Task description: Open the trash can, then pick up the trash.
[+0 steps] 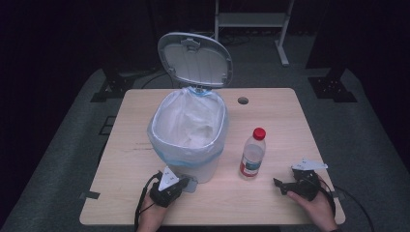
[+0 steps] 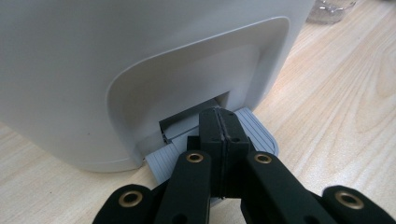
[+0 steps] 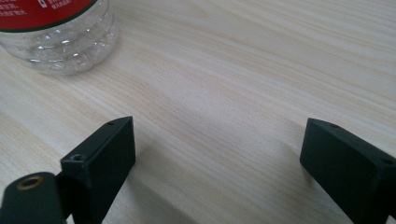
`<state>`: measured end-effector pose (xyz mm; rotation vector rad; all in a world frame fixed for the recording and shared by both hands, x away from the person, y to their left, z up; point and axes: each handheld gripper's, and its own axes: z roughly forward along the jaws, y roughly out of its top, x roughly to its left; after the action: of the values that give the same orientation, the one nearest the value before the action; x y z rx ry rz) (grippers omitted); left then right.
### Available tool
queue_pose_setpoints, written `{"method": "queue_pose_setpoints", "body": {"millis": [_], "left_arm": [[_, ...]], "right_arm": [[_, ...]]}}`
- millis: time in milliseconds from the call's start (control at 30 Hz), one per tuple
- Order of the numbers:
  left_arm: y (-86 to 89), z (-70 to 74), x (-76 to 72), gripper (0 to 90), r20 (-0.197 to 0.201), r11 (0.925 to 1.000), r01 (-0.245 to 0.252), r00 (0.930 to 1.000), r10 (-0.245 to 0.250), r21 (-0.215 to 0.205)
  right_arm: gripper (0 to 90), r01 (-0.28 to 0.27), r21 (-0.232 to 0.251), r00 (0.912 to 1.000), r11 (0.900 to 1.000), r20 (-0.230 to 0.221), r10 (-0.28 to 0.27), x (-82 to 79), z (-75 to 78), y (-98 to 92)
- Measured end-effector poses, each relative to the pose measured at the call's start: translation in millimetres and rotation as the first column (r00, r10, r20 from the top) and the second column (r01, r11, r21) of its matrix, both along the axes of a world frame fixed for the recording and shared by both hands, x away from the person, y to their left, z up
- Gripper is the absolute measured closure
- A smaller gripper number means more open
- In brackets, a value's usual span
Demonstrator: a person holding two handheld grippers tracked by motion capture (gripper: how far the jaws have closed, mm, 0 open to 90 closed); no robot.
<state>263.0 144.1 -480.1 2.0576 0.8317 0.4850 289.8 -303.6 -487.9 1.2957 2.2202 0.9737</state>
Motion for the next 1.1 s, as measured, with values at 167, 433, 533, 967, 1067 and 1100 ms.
{"method": "queue_pose_setpoints", "body": {"millis": [167,433,533,967,1067,1100], "left_arm": [[0.0,0.0,-0.2,90.0,0.002,1.0,0.0,1.0,0.0,-0.001],[-1.5,0.1,-2.0,89.3,0.019,0.9998,-0.011,0.9998,0.01,0.018],[-0.5,0.1,-1.0,88.8,0.011,0.9999,-0.006,0.9999,0.006,0.009],[0.9,0.4,-0.3,88.4,0.001,1.0,-0.006,1.0,0.006,-0.001],[1.4,0.3,0.0,87.4,-0.004,1.0,-0.007,1.0,0.007,-0.007],[1.9,0.1,0.3,87.0,-0.004,0.9998,-0.015,0.9999,0.015,-0.014]], "right_arm": [[9.2,0.0,0.0,1.0,1.0,0.0,0.0,0.0,0.0,0.0],[9.4,0.017,0.003,0.9999,1.0,-0.003,-0.017,-0.4,0.2,0.1],[9.4,0.012,0.004,0.9999,1.0,-0.002,-0.012,-0.7,0.3,-0.3],[9.9,-0.043,0.076,0.9988,0.996,0.025,0.041,-5.4,11.2,1.3],[10.0,-0.057,0.091,0.9981,0.994,0.028,0.054,-6.5,14.2,2.6],[10.0,-0.06,0.095,0.9979,0.994,0.029,0.057,-7.0,15.3,3.0]]}}
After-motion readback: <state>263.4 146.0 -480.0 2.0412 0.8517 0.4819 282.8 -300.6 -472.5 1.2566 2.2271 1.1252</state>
